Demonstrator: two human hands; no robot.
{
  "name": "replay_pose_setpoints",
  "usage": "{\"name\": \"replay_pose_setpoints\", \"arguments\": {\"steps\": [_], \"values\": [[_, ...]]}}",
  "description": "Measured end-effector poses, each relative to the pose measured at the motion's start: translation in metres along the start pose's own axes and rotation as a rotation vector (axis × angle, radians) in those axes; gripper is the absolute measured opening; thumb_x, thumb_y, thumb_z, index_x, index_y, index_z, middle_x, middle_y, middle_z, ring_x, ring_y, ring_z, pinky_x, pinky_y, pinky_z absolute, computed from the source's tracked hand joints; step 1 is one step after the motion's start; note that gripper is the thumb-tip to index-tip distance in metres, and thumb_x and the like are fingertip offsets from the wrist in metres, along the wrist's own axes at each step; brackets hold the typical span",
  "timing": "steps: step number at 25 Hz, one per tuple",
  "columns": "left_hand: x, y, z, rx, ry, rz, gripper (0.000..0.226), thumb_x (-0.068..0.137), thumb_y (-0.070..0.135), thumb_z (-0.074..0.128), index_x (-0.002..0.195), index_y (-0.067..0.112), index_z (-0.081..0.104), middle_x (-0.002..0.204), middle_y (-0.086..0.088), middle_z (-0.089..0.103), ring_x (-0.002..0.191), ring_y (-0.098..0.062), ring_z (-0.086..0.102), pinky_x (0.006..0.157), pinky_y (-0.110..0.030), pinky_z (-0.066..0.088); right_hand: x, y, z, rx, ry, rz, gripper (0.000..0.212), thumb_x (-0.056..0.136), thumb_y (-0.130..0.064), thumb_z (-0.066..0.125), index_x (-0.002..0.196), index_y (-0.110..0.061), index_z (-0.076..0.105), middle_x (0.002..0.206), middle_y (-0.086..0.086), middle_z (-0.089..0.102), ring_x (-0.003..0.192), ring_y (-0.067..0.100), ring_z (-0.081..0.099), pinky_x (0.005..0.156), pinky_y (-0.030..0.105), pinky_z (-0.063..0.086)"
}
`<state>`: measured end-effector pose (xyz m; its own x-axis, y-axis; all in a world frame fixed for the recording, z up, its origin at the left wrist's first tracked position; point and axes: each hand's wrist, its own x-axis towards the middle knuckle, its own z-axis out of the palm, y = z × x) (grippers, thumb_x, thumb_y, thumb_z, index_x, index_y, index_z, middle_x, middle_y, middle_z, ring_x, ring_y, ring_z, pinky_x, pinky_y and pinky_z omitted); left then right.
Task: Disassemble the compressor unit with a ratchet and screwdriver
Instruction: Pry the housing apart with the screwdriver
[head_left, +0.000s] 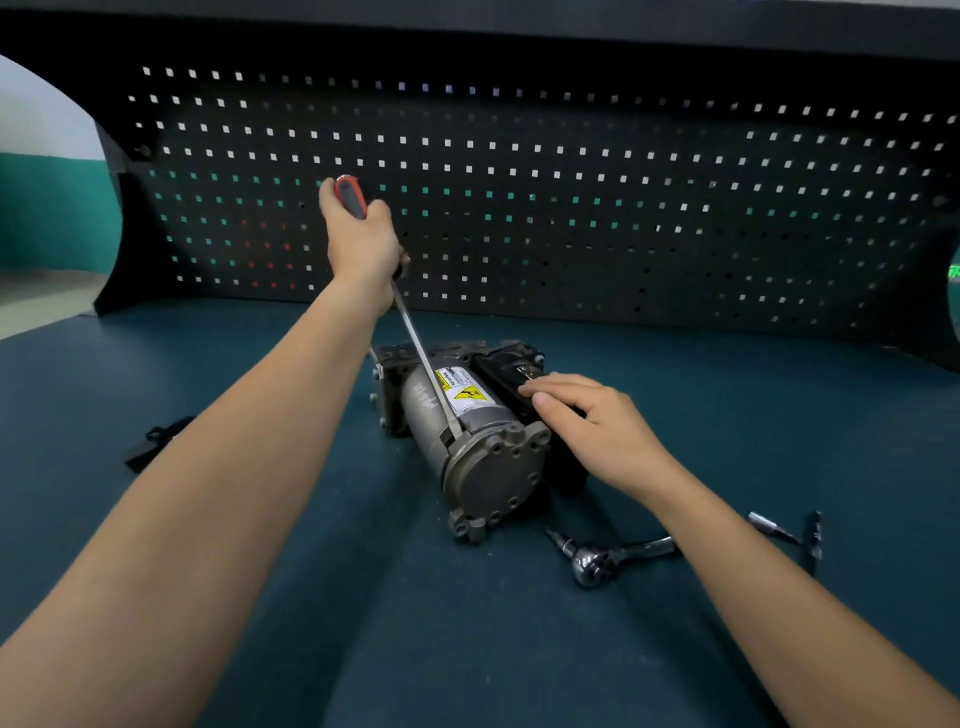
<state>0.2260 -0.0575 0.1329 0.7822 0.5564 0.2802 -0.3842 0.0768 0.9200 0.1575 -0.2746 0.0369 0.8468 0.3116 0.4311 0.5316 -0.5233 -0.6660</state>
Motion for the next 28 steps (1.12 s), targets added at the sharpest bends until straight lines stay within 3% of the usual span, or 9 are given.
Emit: {"name": "replay_pose_setpoints", "arguments": {"steps": [7,13,17,20,22,23,25,26,28], "values": [[0.004,-0.003,-0.002,-0.019,-0.033,-0.041,0.050,0.096,0.014,0.037,0.142,0.027,0.021,0.073,-0.002,0.040,0.044,-0.010,0.039,0.041,-0.019,0.039,0.001,0.002,0.000,0.013,-0.015,0.002,0.025,0.096,-0.017,0.049,0.111,-0.014,0.069,0.102,-0.019,0.055,0.106,-0.006,0.044,0.083,-0.008,0.023],[-0.004,0.003,0.005,-0.006,0.006,-0.014,0.053,0.097,0.015,0.039,0.144,0.026,0.020,0.087,-0.003,0.044,0.056,-0.010,0.041,0.046,-0.021,0.041,0.000,0.006,0.000,0.045,0.002,0.029,0.025,0.096,-0.018,0.048,0.110,-0.014,0.069,0.107,-0.015,0.059,0.107,-0.003,0.047,0.087,-0.005,0.025],[-0.038,0.041,0.013,0.048,-0.015,0.445,0.058,0.094,0.015,0.045,0.146,0.020,0.019,0.102,0.006,0.048,0.058,-0.008,0.049,0.056,-0.028,0.049,0.000,0.005,0.003,-0.003,0.022,0.033,0.027,0.096,-0.024,0.048,0.111,-0.018,0.069,0.115,-0.014,0.061,0.120,0.003,0.047,0.109,0.031,0.030],[-0.082,0.063,0.020,0.066,0.000,0.816,0.057,0.090,0.009,0.048,0.140,0.000,0.022,0.103,0.012,0.047,0.066,0.003,0.052,0.067,-0.023,0.051,0.000,0.005,0.001,0.005,0.032,0.049,0.027,0.096,-0.025,0.048,0.112,-0.017,0.068,0.122,-0.008,0.062,0.123,0.007,0.048,0.110,0.034,0.031],[-0.095,0.067,0.007,0.047,0.084,0.887,0.058,0.089,0.006,0.048,0.138,-0.007,0.019,0.123,0.000,0.044,0.094,0.008,0.054,0.084,-0.016,0.046,-0.001,0.004,0.000,0.001,0.027,0.051,0.028,0.097,-0.026,0.047,0.113,-0.016,0.068,0.123,-0.007,0.062,0.122,0.008,0.049,0.108,0.033,0.032],[-0.097,0.065,-0.005,0.021,0.113,0.864,0.061,0.089,0.007,0.047,0.140,-0.005,0.015,0.136,-0.009,0.036,0.111,-0.009,0.055,0.092,-0.026,0.047,-0.001,0.003,0.001,-0.010,0.024,0.047,0.029,0.097,-0.027,0.046,0.112,-0.016,0.068,0.122,-0.007,0.063,0.121,0.008,0.050,0.107,0.031,0.033],[-0.101,0.064,-0.031,-0.008,0.122,0.802,0.068,0.088,0.016,0.045,0.142,-0.001,0.007,0.146,-0.022,0.024,0.112,-0.052,0.048,0.087,-0.049,0.050,-0.002,-0.002,0.003,-0.037,0.024,0.031,0.030,0.097,-0.028,0.044,0.110,-0.017,0.069,0.119,-0.008,0.064,0.118,0.010,0.051,0.101,0.029,0.034],[-0.106,0.064,-0.039,-0.011,0.121,0.792,0.071,0.088,0.019,0.045,0.142,-0.001,0.004,0.146,-0.025,0.023,0.102,-0.053,0.051,0.078,-0.046,0.053,-0.003,-0.003,0.004,-0.044,0.027,0.031,0.030,0.097,-0.028,0.044,0.110,-0.018,0.069,0.119,-0.008,0.064,0.119,0.011,0.050,0.102,0.030,0.034],[-0.121,0.064,-0.044,-0.020,0.134,0.843,0.073,0.090,0.019,0.045,0.142,-0.005,-0.001,0.147,-0.029,0.018,0.080,-0.037,0.053,0.062,-0.029,0.052,-0.003,-0.006,0.004,-0.055,0.030,0.032,0.030,0.097,-0.029,0.044,0.113,-0.020,0.068,0.121,-0.008,0.063,0.122,0.013,0.049,0.106,0.035,0.033]]}}
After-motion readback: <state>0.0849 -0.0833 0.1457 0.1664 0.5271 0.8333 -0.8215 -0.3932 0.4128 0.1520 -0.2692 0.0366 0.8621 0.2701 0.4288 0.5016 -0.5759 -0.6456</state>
